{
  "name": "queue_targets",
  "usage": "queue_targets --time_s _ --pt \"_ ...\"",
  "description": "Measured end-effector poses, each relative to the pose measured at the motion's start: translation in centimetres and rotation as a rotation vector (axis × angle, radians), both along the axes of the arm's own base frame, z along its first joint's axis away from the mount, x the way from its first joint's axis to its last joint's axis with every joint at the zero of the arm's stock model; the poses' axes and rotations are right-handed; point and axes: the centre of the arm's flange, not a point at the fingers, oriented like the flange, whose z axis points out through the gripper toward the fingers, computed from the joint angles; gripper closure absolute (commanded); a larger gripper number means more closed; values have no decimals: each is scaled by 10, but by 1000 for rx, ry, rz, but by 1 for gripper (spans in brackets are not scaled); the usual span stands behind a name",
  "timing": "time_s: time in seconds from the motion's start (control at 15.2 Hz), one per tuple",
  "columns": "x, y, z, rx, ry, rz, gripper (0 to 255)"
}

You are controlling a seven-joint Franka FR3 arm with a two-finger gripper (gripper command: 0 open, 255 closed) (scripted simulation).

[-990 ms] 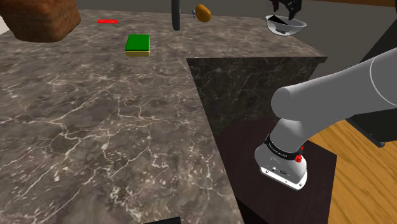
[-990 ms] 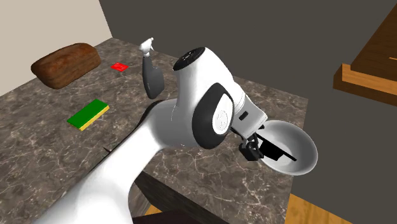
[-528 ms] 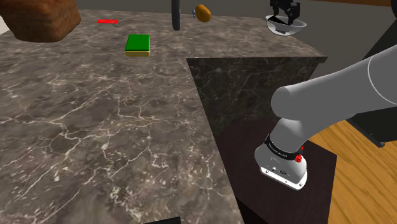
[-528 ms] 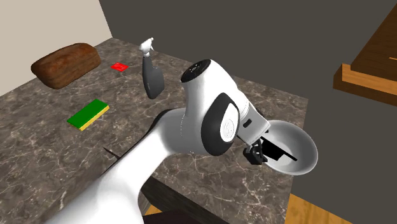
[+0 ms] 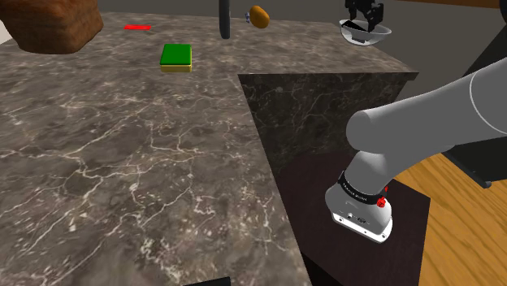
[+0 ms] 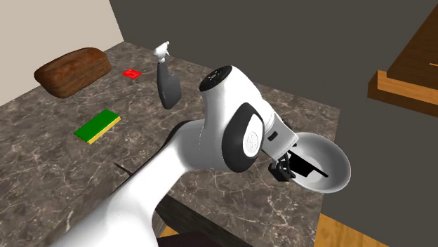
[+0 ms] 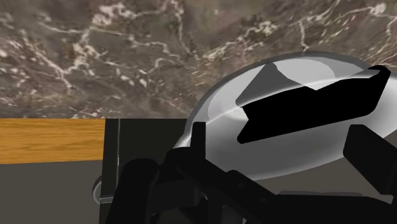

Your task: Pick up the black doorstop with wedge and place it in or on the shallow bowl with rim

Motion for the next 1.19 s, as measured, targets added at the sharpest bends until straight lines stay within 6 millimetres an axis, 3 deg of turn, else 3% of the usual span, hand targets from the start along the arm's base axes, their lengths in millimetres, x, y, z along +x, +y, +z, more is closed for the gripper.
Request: queue_targets --time_s 0.59,1.06,1.12,1.19 --pt "-1 -2 2 3 2 1 255" --pt "1 -3 30 13 7 -1 255" --pt "1 -3 30 12 7 -1 0" --pt "1 -3 30 12 7 -1 0"
